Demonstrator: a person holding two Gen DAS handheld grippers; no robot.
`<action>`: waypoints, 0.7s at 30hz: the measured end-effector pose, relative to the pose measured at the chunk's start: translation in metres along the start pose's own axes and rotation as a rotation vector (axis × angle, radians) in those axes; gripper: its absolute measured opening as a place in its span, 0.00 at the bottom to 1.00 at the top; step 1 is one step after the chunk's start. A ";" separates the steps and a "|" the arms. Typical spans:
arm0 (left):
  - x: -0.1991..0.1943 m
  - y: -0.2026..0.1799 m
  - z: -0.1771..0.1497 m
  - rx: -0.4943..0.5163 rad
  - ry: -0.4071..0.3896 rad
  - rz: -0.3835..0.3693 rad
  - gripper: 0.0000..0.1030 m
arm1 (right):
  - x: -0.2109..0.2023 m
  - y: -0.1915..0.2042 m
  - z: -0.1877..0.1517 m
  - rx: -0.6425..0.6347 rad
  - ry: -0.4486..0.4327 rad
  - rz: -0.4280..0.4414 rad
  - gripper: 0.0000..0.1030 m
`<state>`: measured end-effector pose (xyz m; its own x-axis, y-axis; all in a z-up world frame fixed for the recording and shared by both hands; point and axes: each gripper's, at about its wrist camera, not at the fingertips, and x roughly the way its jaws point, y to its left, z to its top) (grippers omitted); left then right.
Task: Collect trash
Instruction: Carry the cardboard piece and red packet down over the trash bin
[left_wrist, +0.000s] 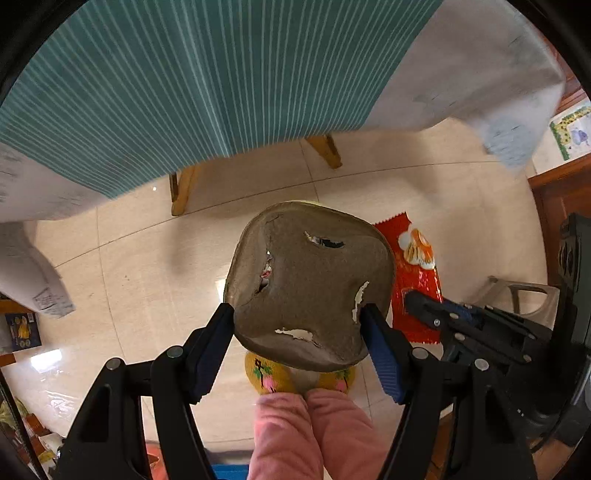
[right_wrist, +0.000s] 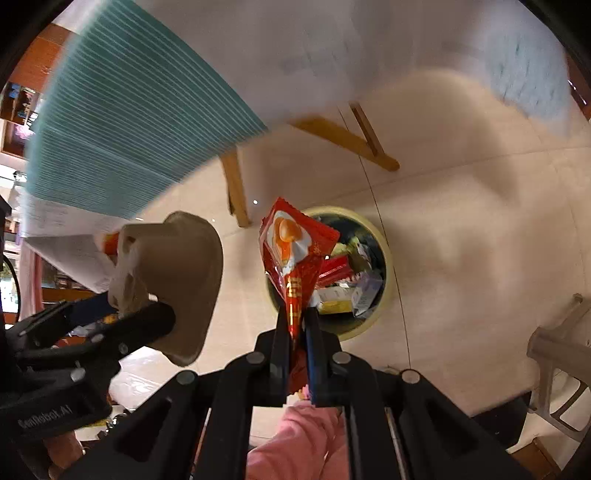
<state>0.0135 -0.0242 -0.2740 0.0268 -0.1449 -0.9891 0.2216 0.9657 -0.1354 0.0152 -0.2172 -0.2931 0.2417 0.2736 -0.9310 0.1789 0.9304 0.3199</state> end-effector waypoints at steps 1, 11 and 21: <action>0.010 0.001 0.000 0.000 0.003 0.000 0.66 | 0.015 -0.006 -0.001 0.006 0.008 -0.001 0.07; 0.102 0.017 -0.004 -0.071 0.031 -0.004 0.67 | 0.109 -0.043 -0.003 0.029 0.065 -0.016 0.07; 0.144 0.027 -0.006 -0.127 0.030 0.012 0.86 | 0.158 -0.053 0.013 0.047 0.099 -0.014 0.19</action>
<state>0.0171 -0.0179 -0.4202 -0.0010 -0.1287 -0.9917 0.0964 0.9871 -0.1282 0.0561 -0.2265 -0.4545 0.1436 0.2852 -0.9477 0.2266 0.9227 0.3120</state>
